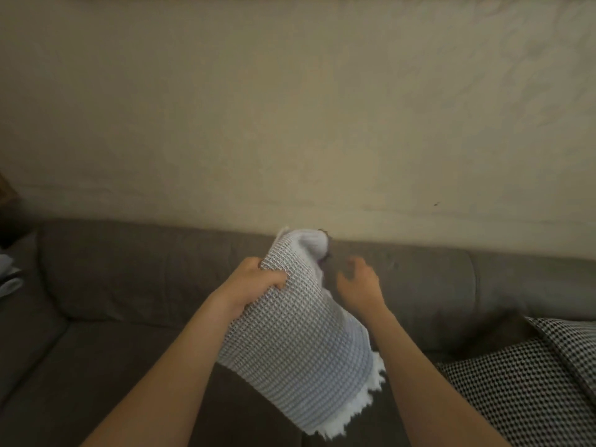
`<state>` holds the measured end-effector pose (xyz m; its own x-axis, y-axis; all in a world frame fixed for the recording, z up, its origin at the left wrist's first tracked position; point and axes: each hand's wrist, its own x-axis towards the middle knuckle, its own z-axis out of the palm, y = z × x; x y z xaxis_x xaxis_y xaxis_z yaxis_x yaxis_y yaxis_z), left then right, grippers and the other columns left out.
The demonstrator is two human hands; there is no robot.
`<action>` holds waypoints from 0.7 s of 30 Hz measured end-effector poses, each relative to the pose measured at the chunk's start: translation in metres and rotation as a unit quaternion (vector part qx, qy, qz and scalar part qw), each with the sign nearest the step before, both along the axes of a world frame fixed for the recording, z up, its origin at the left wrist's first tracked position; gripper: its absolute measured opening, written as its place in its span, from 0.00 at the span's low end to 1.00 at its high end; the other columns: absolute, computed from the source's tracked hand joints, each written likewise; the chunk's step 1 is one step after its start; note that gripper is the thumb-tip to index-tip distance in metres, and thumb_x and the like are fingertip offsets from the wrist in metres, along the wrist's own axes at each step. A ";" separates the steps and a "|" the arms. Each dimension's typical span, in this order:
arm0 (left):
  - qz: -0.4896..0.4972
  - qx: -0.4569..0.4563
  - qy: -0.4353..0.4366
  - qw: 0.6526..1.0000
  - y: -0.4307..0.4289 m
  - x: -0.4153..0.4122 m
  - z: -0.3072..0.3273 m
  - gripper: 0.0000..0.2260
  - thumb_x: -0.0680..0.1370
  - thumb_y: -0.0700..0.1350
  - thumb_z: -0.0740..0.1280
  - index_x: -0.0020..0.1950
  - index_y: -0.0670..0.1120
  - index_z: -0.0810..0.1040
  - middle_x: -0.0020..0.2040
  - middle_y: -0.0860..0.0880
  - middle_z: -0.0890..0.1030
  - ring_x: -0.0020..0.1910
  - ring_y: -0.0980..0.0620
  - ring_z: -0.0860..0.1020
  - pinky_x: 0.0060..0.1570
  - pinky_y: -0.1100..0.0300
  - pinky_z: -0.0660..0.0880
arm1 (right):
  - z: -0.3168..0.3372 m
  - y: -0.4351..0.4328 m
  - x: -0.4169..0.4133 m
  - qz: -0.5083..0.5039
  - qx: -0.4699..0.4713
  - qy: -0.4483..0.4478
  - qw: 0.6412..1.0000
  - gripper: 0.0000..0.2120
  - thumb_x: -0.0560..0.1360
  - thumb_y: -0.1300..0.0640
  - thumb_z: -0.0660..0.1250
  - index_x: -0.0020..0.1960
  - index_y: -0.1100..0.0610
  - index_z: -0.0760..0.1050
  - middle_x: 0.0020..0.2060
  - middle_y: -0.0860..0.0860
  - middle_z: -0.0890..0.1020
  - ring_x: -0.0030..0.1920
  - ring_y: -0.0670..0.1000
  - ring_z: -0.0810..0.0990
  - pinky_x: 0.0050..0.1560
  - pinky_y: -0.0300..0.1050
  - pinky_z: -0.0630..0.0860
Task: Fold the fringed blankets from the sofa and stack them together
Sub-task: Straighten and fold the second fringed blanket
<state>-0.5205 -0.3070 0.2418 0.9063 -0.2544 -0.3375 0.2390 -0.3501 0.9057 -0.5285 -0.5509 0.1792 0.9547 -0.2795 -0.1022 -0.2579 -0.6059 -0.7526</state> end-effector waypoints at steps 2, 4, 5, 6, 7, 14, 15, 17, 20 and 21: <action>0.044 -0.042 0.028 0.998 0.001 0.000 -0.004 0.04 0.71 0.40 0.71 0.45 0.44 0.80 0.43 0.42 0.83 0.42 0.45 0.84 0.48 0.50 0.78 | -0.031 -0.012 -0.014 -0.046 0.093 0.112 0.988 0.25 0.80 0.43 0.66 0.65 0.62 0.77 0.56 0.59 0.81 0.59 0.60 0.79 0.61 0.51 0.76; 0.084 -0.075 0.044 0.993 0.000 -0.001 -0.007 0.06 0.73 0.39 0.71 0.49 0.42 0.83 0.46 0.40 0.86 0.44 0.44 0.85 0.48 0.50 0.80 | -0.057 -0.015 -0.028 -0.066 0.236 0.210 0.947 0.37 0.75 0.31 0.65 0.69 0.59 0.77 0.62 0.58 0.80 0.62 0.59 0.79 0.64 0.56 0.76; 0.101 -0.088 0.052 0.990 -0.001 -0.002 -0.008 0.07 0.74 0.38 0.70 0.51 0.41 0.84 0.48 0.39 0.87 0.45 0.43 0.86 0.47 0.51 0.81 | -0.062 -0.013 -0.034 -0.066 0.306 0.241 0.919 0.37 0.73 0.28 0.64 0.70 0.55 0.77 0.65 0.57 0.80 0.63 0.59 0.80 0.64 0.58 0.77; 0.115 -0.100 0.061 0.986 -0.001 -0.003 -0.009 0.09 0.74 0.38 0.69 0.53 0.40 0.84 0.49 0.39 0.87 0.46 0.42 0.86 0.47 0.51 0.81 | -0.064 -0.010 -0.038 -0.057 0.366 0.253 0.894 0.36 0.73 0.26 0.64 0.69 0.51 0.79 0.65 0.56 0.82 0.63 0.59 0.80 0.64 0.59 0.77; 0.130 -0.108 0.070 0.983 0.000 -0.003 -0.009 0.10 0.75 0.38 0.69 0.54 0.39 0.84 0.50 0.39 0.87 0.47 0.42 0.86 0.47 0.50 0.81 | -0.063 -0.008 -0.039 -0.044 0.409 0.258 0.874 0.34 0.73 0.25 0.63 0.67 0.49 0.81 0.63 0.56 0.83 0.63 0.60 0.81 0.65 0.61 0.77; 0.175 -0.175 0.128 0.960 0.008 -0.003 -0.005 0.05 0.73 0.38 0.67 0.38 0.45 0.80 0.40 0.44 0.84 0.40 0.44 0.82 0.47 0.52 0.78 | -0.053 0.000 -0.041 -0.025 0.485 0.231 0.843 0.27 0.77 0.34 0.65 0.65 0.52 0.82 0.59 0.57 0.86 0.63 0.61 0.83 0.66 0.61 0.77; 0.174 -0.186 0.140 0.957 0.009 -0.004 -0.004 0.05 0.73 0.39 0.66 0.39 0.45 0.80 0.40 0.44 0.85 0.40 0.44 0.82 0.47 0.52 0.77 | -0.053 0.000 -0.041 -0.023 0.485 0.225 0.845 0.25 0.78 0.37 0.65 0.65 0.53 0.82 0.59 0.58 0.86 0.63 0.62 0.83 0.67 0.62 0.76; 0.168 -0.204 0.159 0.951 0.011 -0.006 -0.002 0.06 0.74 0.40 0.67 0.48 0.41 0.83 0.46 0.42 0.87 0.42 0.43 0.85 0.49 0.51 0.79 | -0.055 -0.002 -0.039 -0.025 0.490 0.200 0.848 0.22 0.79 0.43 0.68 0.66 0.57 0.82 0.58 0.59 0.86 0.61 0.62 0.84 0.68 0.62 0.76; 0.163 -0.209 0.179 0.947 0.013 -0.004 -0.002 0.13 0.79 0.42 0.68 0.60 0.39 0.83 0.55 0.39 0.88 0.50 0.40 0.86 0.53 0.49 0.80 | -0.053 -0.003 -0.031 -0.062 0.371 0.165 0.912 0.25 0.76 0.44 0.74 0.63 0.63 0.82 0.54 0.61 0.87 0.53 0.58 0.87 0.62 0.61 0.81; 0.167 -0.199 0.182 0.948 0.013 -0.003 -0.004 0.13 0.80 0.43 0.69 0.61 0.39 0.83 0.55 0.39 0.88 0.53 0.40 0.86 0.54 0.48 0.81 | -0.051 -0.001 -0.027 -0.074 0.262 0.169 0.947 0.30 0.75 0.41 0.74 0.63 0.65 0.81 0.53 0.62 0.86 0.51 0.57 0.85 0.61 0.61 0.81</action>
<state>-0.5231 -0.2942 0.2378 0.8002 -0.1471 -0.5815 0.5992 0.1520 0.7861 -0.5559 -0.5516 0.1285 0.7968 -0.2337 -0.5572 -0.5910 -0.1096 -0.7992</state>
